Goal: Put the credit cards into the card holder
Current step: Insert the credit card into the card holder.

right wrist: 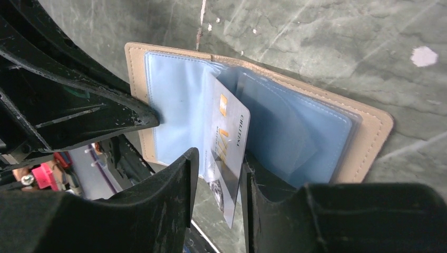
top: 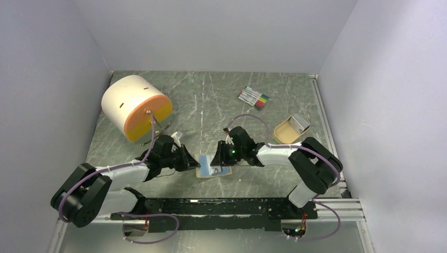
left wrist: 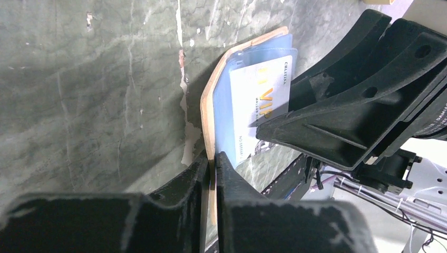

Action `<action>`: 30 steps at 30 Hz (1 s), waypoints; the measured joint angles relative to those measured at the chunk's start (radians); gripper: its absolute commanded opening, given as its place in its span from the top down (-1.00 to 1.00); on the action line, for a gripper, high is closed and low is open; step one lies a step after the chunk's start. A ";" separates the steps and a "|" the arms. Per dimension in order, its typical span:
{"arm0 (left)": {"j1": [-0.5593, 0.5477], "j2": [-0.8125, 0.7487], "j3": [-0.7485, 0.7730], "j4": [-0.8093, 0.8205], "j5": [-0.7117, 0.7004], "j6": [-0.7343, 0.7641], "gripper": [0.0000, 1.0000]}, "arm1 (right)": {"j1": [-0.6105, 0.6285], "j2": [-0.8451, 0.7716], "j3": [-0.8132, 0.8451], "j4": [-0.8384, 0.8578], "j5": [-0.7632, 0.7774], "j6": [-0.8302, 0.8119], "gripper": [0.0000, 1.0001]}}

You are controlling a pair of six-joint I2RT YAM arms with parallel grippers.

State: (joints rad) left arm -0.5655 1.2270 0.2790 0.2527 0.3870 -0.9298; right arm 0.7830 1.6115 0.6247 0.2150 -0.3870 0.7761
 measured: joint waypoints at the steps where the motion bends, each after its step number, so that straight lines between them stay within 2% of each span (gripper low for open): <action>1: 0.000 0.003 0.000 0.003 0.002 -0.001 0.82 | 0.000 -0.007 0.004 -0.018 0.010 -0.006 0.23; 9: -0.001 0.003 0.000 0.010 0.004 -0.002 0.82 | 0.000 -0.064 0.023 -0.132 0.082 -0.049 0.18; 30: -0.001 0.004 0.000 0.013 0.010 -0.002 0.82 | 0.003 -0.077 0.041 -0.190 0.112 -0.076 0.17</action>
State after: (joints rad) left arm -0.5667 1.2308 0.2790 0.2657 0.3969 -0.9318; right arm 0.7856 1.5345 0.6659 0.0246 -0.2749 0.7006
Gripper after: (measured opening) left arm 0.099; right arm 0.412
